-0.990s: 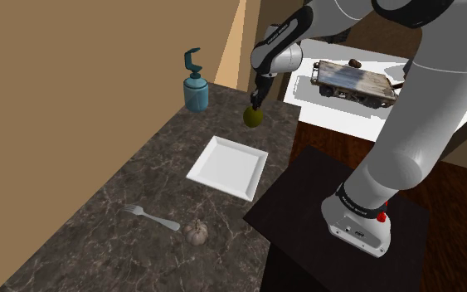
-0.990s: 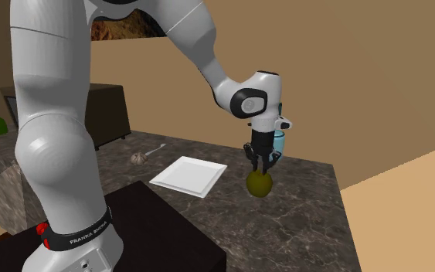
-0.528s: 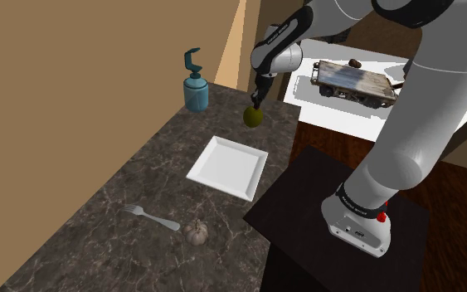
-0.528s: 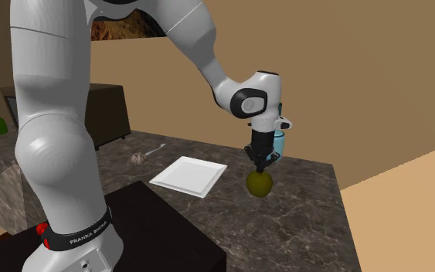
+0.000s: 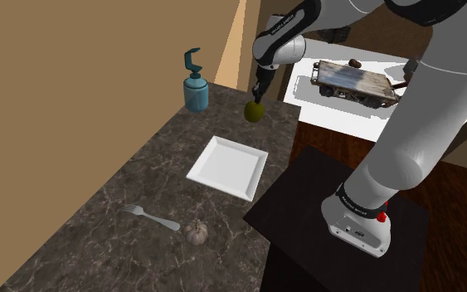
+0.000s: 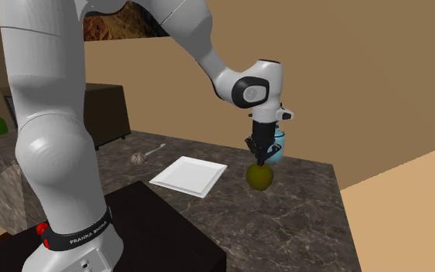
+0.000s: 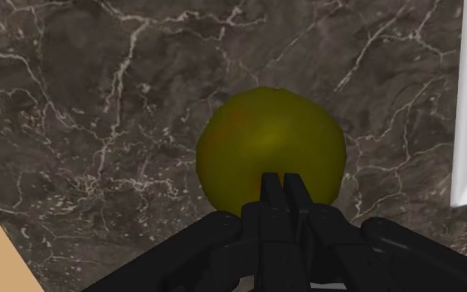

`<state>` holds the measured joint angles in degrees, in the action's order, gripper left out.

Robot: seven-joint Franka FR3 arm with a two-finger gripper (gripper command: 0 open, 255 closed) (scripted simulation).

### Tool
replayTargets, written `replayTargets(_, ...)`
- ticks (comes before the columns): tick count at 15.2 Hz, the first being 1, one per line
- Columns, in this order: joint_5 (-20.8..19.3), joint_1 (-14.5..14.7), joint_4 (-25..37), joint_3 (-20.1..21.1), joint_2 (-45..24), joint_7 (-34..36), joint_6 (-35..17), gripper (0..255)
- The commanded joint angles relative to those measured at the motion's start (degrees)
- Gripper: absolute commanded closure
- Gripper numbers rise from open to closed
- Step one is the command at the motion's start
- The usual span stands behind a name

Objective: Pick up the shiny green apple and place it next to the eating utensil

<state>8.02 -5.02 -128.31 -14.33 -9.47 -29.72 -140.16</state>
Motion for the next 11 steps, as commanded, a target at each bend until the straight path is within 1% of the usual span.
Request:
replayTargets(1, -0.72, 0.13, 0.08, -0.19, 1.38, 0.54, 1.40, 255)
replayTargets(11, -3.18, 0.38, 2.63, -0.58, 6.30, 2.51, 8.60, 255)
